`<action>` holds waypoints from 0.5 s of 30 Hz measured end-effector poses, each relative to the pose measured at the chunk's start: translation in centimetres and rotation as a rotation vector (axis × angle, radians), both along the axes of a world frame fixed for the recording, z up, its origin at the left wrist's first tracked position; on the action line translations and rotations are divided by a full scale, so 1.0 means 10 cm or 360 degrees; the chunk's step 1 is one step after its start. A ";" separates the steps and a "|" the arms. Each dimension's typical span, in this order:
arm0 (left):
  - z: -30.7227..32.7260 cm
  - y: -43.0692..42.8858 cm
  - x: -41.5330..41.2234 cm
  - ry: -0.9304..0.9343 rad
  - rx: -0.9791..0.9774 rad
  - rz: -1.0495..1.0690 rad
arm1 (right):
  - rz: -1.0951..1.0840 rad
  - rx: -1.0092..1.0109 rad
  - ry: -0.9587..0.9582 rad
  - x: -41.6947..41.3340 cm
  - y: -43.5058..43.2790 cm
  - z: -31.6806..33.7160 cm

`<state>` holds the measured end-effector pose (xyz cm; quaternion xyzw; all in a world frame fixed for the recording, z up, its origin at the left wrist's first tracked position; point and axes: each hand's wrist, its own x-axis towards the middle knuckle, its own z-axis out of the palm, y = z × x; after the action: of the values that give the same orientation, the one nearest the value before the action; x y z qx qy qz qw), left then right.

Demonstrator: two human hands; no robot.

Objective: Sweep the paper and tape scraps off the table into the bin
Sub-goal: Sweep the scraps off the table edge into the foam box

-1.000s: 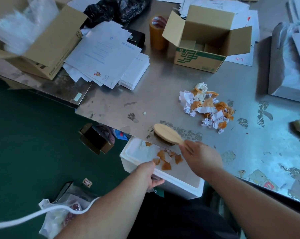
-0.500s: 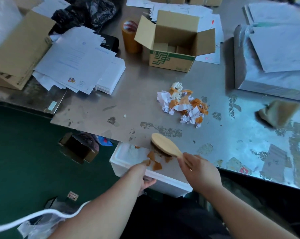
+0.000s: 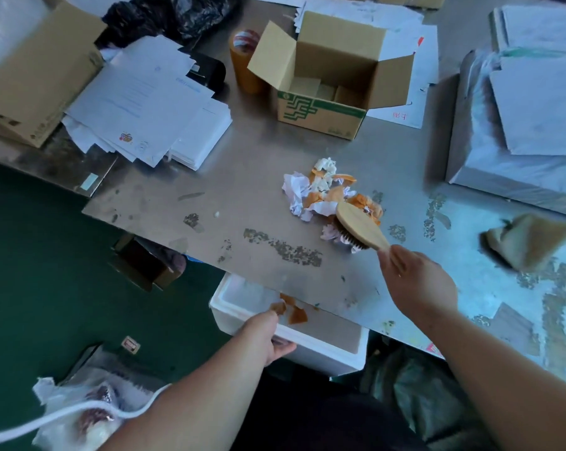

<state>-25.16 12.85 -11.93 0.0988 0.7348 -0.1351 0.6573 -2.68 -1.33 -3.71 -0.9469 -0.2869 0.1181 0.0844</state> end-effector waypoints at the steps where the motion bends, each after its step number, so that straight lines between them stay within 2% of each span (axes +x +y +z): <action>1: 0.00 -0.03 0.03 -0.0014 -0.0001 0.0017 | 0.0032 -0.0023 0.0006 0.04 -0.01 -0.04; 10: -0.11 -0.17 0.13 -0.0034 0.0062 0.0047 | 0.0140 -0.0057 0.0279 -0.27 -0.25 -0.18; 15: 0.06 -0.16 0.17 -0.0045 0.0083 0.0094 | 0.0212 -0.0074 0.0385 -0.45 -0.35 -0.19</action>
<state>-23.46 11.24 -11.29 0.0961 0.7313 -0.0949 0.6685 -7.20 -4.85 -5.61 -0.9063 -0.3339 0.2435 0.0885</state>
